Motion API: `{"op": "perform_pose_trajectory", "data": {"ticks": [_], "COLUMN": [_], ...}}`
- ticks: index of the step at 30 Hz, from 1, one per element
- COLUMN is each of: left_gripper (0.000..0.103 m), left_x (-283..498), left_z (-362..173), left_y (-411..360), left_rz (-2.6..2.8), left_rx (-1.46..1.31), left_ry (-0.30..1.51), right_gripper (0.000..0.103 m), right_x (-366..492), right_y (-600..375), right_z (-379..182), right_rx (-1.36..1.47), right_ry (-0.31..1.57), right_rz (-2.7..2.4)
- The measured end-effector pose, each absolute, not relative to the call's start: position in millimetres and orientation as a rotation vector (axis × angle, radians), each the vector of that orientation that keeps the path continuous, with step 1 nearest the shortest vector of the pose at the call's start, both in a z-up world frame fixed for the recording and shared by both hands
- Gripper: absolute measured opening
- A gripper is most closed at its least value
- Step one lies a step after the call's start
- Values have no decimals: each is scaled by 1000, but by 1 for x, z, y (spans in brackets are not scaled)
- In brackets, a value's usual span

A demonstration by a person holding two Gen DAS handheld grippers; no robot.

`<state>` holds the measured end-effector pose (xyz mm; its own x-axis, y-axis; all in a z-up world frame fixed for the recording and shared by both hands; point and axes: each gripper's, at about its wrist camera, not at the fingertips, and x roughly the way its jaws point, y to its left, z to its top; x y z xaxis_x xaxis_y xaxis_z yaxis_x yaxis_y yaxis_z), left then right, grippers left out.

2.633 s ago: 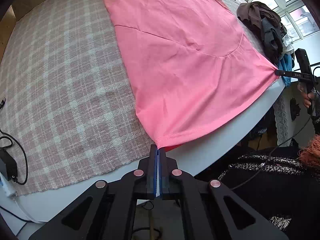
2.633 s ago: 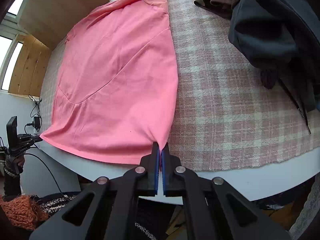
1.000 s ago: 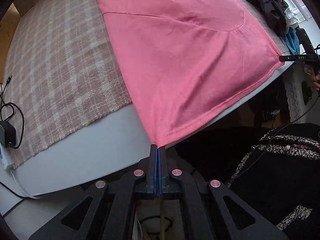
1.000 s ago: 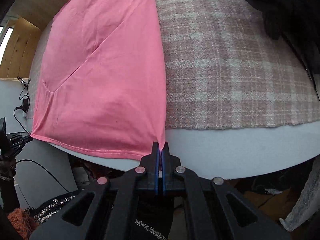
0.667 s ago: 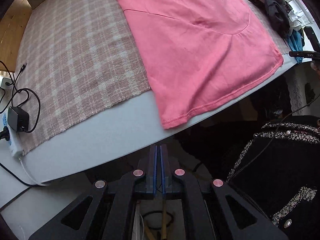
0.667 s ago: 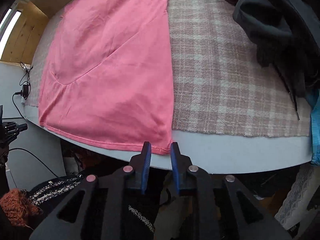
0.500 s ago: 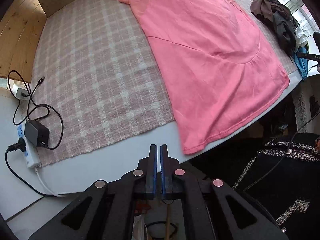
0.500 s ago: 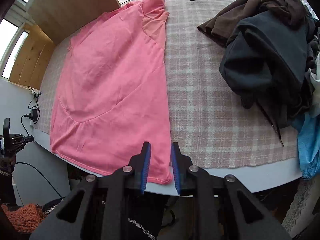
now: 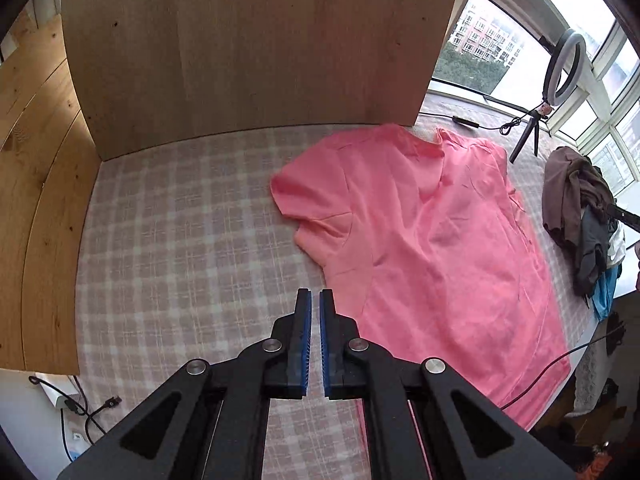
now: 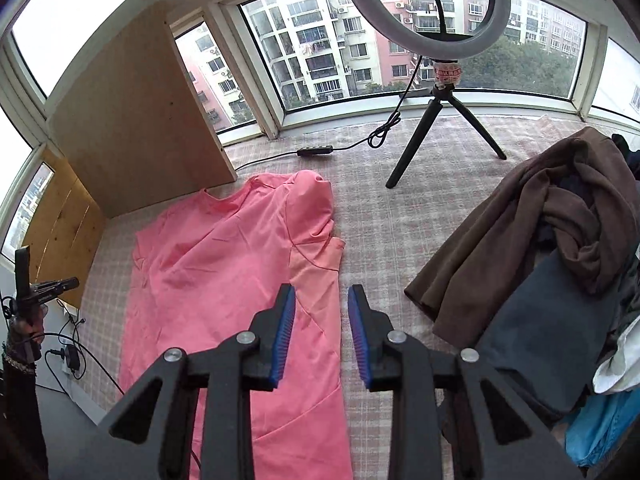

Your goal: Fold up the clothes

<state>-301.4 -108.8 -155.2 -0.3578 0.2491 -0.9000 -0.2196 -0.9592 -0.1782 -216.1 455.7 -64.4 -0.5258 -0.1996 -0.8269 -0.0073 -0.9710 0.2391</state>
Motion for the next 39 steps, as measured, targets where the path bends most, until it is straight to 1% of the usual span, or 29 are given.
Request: {"op": "perform_pose_trajectory", "data": {"ticks": [2, 6, 8, 11, 13, 14, 16, 22, 23, 26, 27, 29, 30, 31, 32, 33, 34, 39], "left_gripper": [8, 10, 17, 18, 20, 22, 24, 25, 26, 27, 27, 26, 22, 5, 1, 1, 1, 1], "left_x": [-319, -345, -356, -372, -383, -389, -400, -421, -423, -431, -432, -431, -430, -429, -428, -426, -424, -414], "left_z": [-164, -187, -199, -213, -221, -224, -233, -257, -260, -270, -274, -275, -274, -274, -272, -271, -268, -245], "left_y": [-101, -88, -81, -70, -68, -69, -69, -59, -57, -52, -49, -42, -39, -36, -34, -33, -32, -61], "left_rz": [2368, 2357, 2339, 2329, 2333, 2330, 2325, 2289, 2289, 2281, 2278, 2288, 2295, 2301, 2303, 2305, 2315, 2502], "left_rx": [-1595, -1654, -1686, -1717, -1734, -1745, -1767, -1790, -1792, -1808, -1812, -1797, -1785, -1774, -1767, -1759, -1747, -1706], "left_ry": [-57, -65, -62, 5, 20, 6, -9, 2, 15, 21, 28, 66, 87, 102, 104, 105, 108, 94], "right_gripper": [43, 44, 44, 44, 44, 44, 44, 44, 44, 51, 51, 51, 50, 50, 37, 6, 4, 4], "right_x": [-230, -260, -279, -310, -331, -343, -362, -400, -403, -412, -414, -418, -419, -419, -419, -419, -418, -409], "right_y": [461, 464, 464, 469, 471, 471, 469, 458, 455, 444, 440, 434, 432, 430, 427, 425, 424, 431], "right_z": [-66, -97, -117, -148, -165, -174, -189, -216, -218, -224, -226, -231, -233, -235, -236, -237, -237, -210], "right_rx": [1448, 1497, 1534, 1586, 1600, 1604, 1609, 1553, 1537, 1520, 1524, 1528, 1525, 1515, 1509, 1510, 1513, 1487], "right_ry": [-354, -265, -206, -156, -177, -196, -219, -332, -331, -281, -263, -243, -238, -237, -238, -242, -244, -123], "right_rz": [-2646, -2663, -2660, -2634, -2616, -2604, -2586, -2458, -2444, -2412, -2402, -2384, -2377, -2369, -2358, -2339, -2324, -2520]}}
